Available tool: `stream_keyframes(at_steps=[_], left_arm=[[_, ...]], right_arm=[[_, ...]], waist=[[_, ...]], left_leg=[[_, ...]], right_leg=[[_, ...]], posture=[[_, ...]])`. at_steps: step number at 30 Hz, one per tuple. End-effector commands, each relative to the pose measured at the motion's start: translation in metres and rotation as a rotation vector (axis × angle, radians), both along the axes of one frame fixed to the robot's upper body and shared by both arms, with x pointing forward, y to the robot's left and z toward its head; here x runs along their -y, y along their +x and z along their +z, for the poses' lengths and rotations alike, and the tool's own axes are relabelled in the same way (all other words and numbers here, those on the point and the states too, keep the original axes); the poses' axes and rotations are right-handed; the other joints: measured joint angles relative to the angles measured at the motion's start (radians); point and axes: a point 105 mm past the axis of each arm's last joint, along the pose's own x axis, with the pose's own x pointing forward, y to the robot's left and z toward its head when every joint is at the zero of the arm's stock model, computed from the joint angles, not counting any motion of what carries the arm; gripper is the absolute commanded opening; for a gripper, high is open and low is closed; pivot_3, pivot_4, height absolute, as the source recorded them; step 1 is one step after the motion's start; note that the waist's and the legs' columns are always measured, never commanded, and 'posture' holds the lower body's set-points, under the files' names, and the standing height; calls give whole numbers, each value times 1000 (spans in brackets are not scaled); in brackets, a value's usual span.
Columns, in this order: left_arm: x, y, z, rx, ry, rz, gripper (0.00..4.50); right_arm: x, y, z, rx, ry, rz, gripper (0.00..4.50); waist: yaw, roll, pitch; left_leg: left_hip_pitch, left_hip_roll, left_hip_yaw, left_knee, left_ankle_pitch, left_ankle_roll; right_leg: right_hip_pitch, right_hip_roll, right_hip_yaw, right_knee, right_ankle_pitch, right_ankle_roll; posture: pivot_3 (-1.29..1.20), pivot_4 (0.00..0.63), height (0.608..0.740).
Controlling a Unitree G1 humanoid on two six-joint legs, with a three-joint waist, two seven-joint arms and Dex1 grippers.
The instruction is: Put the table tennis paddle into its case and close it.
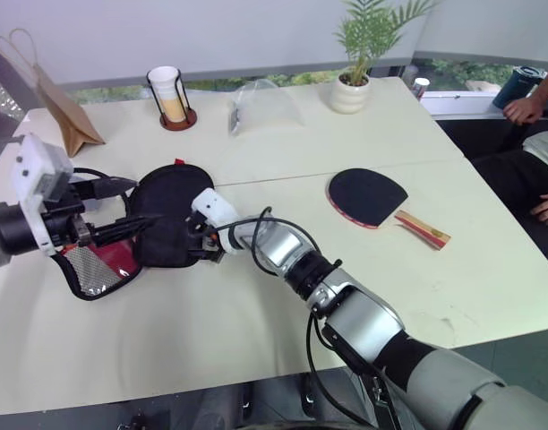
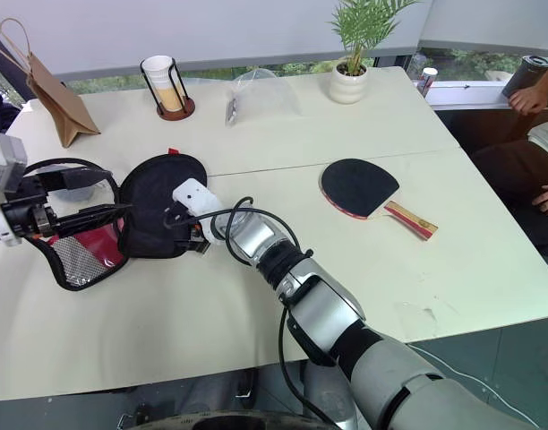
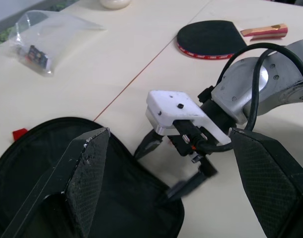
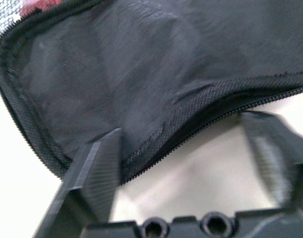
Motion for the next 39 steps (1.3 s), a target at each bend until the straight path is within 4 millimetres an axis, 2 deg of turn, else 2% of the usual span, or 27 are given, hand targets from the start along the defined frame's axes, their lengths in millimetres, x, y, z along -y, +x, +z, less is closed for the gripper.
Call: stream_keyframes(at_steps=[1,2,5,10,13,16,18,24,28,39], left_arm=[[-1,-6,11,54,13,19,3984],[-1,-7,10,53,12,23,3984],[0,-10,8,53,7,30,3984],[6,-12,3,51,-6,24,3984],[11,-12,0,51,-17,9,3984],[17,-10,-4,46,-28,-18,3984],[20,-9,-6,43,-31,-31,3984],[27,-4,-9,38,-39,-61,3984],[33,1,-12,34,-44,-86,3984],[37,3,-15,22,-46,-109,3984]], right_arm=[[-22,-26,-26,-68,-80,47,1927],[-21,-25,-26,-63,-83,47,1354],[-15,-21,-27,-59,-97,42,52],[16,-6,-20,-55,-108,7,52],[46,0,-13,-70,-94,-28,52],[89,-8,-2,-86,-82,-44,52],[108,-19,3,-96,-81,-40,52],[147,-35,17,-112,-96,-61,52],[177,-35,22,-126,-114,-98,52],[232,-37,21,-143,-192,-176,52]], waist=[[2,0,-1],[5,0,-2],[14,1,-2],[21,-1,-4],[28,-2,-5],[48,-2,-5],[64,-2,-5],[68,-4,-5],[69,-4,-4],[75,-7,-2]], left_leg=[[0,0,0,0,0,0],[0,0,0,0,0,0],[1,0,0,-1,-1,-2],[2,0,0,-1,-1,-3],[1,-1,-1,-2,-1,-2],[-2,-2,-1,-2,0,0],[-3,-4,-1,-2,0,1],[-3,-1,0,-1,-1,1],[-3,-1,0,-1,-1,2],[-5,-1,0,-1,-1,2]], right_leg=[[0,0,0,0,0,0],[0,0,0,0,0,0],[1,0,0,0,-1,-1],[1,0,0,0,-2,-4],[1,0,0,-2,-2,-4],[0,-1,-1,-4,-1,-1],[1,-3,-2,-5,-1,-1],[1,-4,-2,-6,-3,-4],[1,-4,-3,-7,-4,-6],[5,-5,-3,-9,-5,-6]], posture=[[0,150,734],[0,150,734],[0,150,734],[0,150,734],[0,150,734],[0,150,734],[0,150,734],[0,150,734],[0,150,734],[0,150,734]])
